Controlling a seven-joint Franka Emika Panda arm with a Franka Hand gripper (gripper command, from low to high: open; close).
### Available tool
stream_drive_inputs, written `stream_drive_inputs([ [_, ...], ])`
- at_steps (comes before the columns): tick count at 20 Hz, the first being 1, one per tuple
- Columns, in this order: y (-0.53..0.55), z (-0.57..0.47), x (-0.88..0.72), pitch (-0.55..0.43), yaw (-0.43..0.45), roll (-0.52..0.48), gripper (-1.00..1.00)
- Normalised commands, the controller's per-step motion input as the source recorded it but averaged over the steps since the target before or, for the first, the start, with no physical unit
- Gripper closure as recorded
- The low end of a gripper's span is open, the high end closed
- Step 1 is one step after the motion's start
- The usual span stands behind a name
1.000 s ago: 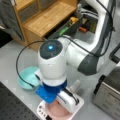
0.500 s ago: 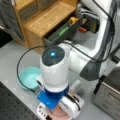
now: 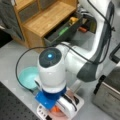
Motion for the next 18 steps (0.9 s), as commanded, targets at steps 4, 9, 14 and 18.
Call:
stream_drive_inputs([
  [4,0.07,0.12,0.29,0.131,0.014,-0.182,-1.0],
  [9,0.06,0.16,0.25,0.148,0.013,-0.196,-1.0],
  [14,-0.02,0.36,0.16,0.182,0.029,-0.187,-1.0],
  [18,-0.11,0.45,0.1,0.224,0.063,-0.181,-1.0],
])
